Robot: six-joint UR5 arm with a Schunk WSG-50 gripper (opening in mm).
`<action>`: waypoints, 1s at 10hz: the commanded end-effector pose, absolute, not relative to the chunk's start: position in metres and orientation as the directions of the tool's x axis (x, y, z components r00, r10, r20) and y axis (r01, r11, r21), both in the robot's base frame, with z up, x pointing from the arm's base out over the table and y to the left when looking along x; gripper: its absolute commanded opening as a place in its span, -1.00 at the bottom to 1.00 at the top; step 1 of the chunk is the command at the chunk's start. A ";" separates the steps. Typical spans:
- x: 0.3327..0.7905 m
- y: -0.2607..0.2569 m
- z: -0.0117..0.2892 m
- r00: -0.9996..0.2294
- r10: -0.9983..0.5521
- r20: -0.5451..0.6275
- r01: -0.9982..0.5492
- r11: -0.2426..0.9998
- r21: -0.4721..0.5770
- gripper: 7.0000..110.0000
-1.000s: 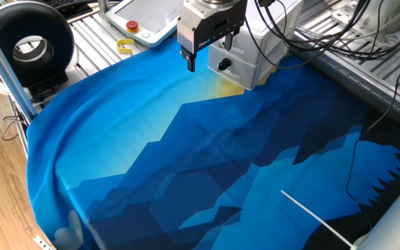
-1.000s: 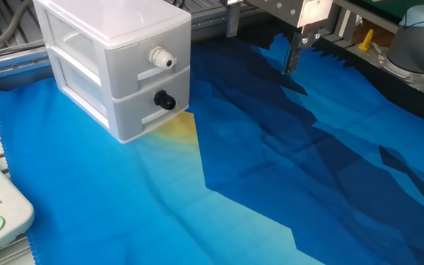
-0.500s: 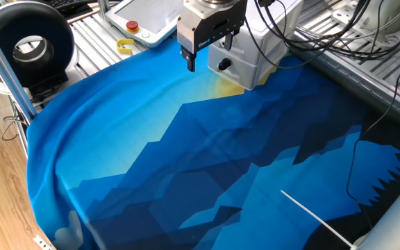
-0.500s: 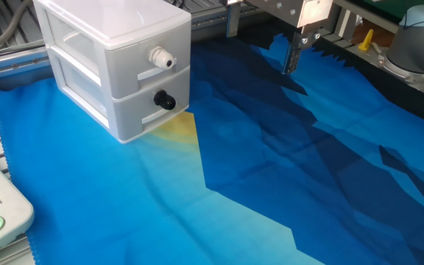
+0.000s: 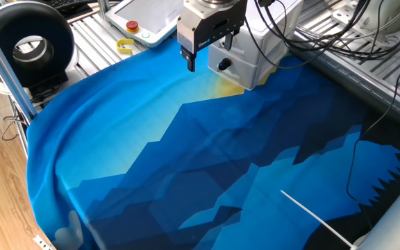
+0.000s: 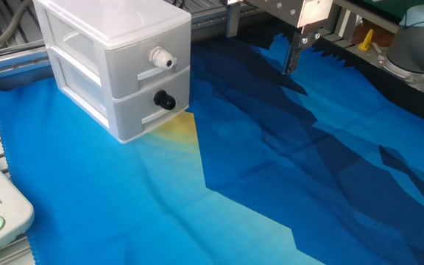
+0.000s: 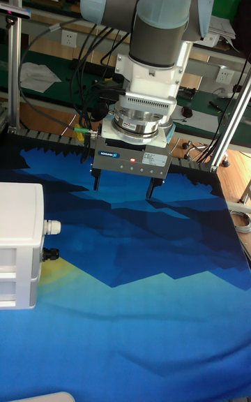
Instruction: Grasp the handle and open the drawer
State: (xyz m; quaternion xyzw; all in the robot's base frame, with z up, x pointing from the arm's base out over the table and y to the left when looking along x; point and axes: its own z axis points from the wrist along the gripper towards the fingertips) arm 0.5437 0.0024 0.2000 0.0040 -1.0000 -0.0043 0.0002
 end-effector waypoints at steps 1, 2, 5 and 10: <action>0.564 0.018 0.201 -0.997 -0.003 -0.083 -0.008 0.998 0.060 0.98; 0.565 0.017 0.200 -0.996 -0.004 -0.084 -0.009 0.998 0.062 0.98; 0.565 0.017 0.199 -0.996 -0.004 -0.086 -0.009 0.998 0.063 -1.00; 0.565 0.017 0.199 -0.996 -0.005 -0.086 -0.011 0.998 0.061 -1.00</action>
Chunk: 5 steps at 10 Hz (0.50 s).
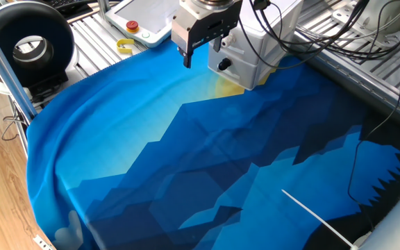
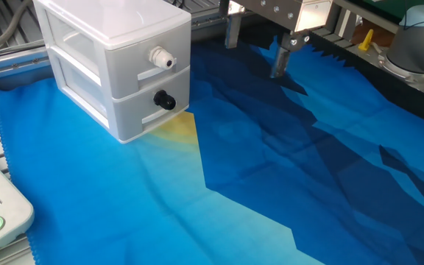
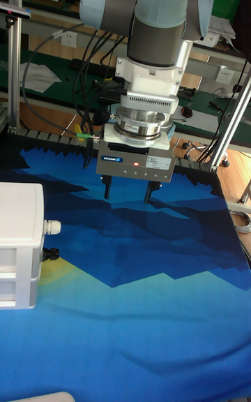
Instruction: Grasp the handle and open the drawer
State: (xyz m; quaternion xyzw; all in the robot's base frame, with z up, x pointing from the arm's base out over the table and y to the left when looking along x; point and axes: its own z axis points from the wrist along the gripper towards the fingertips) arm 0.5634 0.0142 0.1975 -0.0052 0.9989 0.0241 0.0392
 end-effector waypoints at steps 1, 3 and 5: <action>0.565 0.017 0.199 -0.996 -0.005 -0.086 -0.011 0.998 0.061 -1.00; 0.565 0.017 0.199 -0.996 -0.007 -0.086 -0.012 0.998 0.060 -1.00; 0.565 0.016 0.198 -0.996 -0.009 -0.084 -0.014 0.998 0.057 -1.00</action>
